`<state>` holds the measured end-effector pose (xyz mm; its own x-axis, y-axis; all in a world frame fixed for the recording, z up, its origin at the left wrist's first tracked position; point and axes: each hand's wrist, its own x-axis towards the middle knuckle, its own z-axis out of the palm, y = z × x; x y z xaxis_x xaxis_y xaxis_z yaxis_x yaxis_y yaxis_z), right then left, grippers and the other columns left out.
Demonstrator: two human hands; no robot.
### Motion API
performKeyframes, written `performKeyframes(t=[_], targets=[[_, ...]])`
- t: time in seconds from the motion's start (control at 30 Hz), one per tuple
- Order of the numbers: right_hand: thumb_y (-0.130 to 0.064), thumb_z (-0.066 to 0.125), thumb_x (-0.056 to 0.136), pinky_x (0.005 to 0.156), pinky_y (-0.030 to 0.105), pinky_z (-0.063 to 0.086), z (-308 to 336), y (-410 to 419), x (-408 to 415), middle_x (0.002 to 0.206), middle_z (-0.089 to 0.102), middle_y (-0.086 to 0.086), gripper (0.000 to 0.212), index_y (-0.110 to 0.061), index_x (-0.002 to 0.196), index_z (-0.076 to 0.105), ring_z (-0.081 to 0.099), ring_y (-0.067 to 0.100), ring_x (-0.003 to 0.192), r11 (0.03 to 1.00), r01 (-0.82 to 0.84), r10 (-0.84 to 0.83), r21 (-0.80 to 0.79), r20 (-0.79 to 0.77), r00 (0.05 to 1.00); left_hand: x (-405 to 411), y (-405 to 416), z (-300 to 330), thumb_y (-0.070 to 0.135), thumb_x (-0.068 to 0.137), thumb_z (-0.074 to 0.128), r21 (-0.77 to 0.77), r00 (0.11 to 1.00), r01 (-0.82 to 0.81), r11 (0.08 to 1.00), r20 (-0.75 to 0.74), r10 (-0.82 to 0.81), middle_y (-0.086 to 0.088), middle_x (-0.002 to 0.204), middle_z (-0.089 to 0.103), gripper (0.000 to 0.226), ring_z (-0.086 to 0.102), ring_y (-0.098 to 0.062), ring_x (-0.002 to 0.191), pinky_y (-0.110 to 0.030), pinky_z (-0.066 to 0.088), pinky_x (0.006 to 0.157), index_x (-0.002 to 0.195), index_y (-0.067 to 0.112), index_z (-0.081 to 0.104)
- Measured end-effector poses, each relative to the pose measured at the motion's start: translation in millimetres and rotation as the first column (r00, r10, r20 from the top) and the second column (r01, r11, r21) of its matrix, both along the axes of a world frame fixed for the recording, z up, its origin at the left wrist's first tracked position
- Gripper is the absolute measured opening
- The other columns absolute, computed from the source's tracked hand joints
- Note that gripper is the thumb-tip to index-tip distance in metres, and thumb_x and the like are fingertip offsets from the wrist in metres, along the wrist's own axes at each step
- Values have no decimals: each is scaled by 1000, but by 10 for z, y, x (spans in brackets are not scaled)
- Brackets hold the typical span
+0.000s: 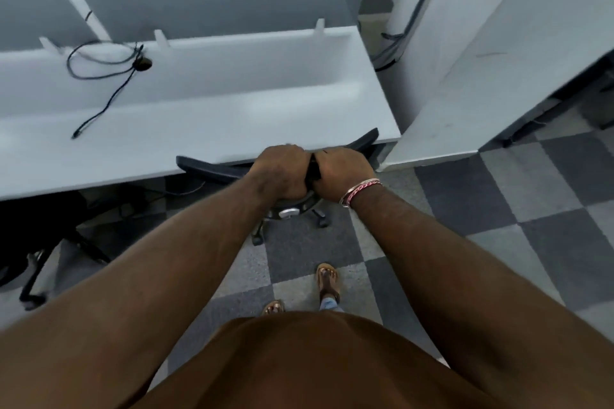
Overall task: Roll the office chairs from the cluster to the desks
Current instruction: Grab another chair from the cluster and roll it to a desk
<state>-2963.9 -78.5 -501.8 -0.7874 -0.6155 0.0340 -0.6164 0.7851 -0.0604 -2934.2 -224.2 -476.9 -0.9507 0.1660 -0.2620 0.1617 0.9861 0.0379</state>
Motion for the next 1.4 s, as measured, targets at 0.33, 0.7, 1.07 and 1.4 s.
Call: performKeyframes(t=[0.33,0.7,1.07,1.4], targets=[[-44,59,85,71,39,52,541,1415,669,102,68,5,35,-16,106,62,65,30,93,926,375,-369,44,-97,924,149,1475,615,36,87,65,-96,933,343,934,-78,-351,2,100,72,14,72,-24,91,-37,58,74,93,23,64],[-47,59,87,64,33,46,846,3897,1543,100,70,2,35,-20,109,64,66,26,89,737,676,-669,-2,-144,729,508,4045,894,40,91,61,-117,701,682,722,-176,-691,0,108,71,31,69,-26,95,-38,52,68,116,23,67],[-46,56,88,62,33,43,1162,6402,2322,99,69,4,34,-17,105,64,66,30,91,521,853,-841,-6,-174,513,906,6655,1033,39,94,62,-95,539,808,581,-274,-796,-2,121,69,42,66,-25,107,-40,53,77,132,20,62],[-46,59,88,68,36,50,1054,7982,2035,101,70,4,38,-17,111,64,67,29,92,363,932,-910,7,-213,356,438,8555,984,41,94,63,-127,384,891,436,-303,-872,0,119,69,40,68,-23,105,-41,58,77,130,23,61]])
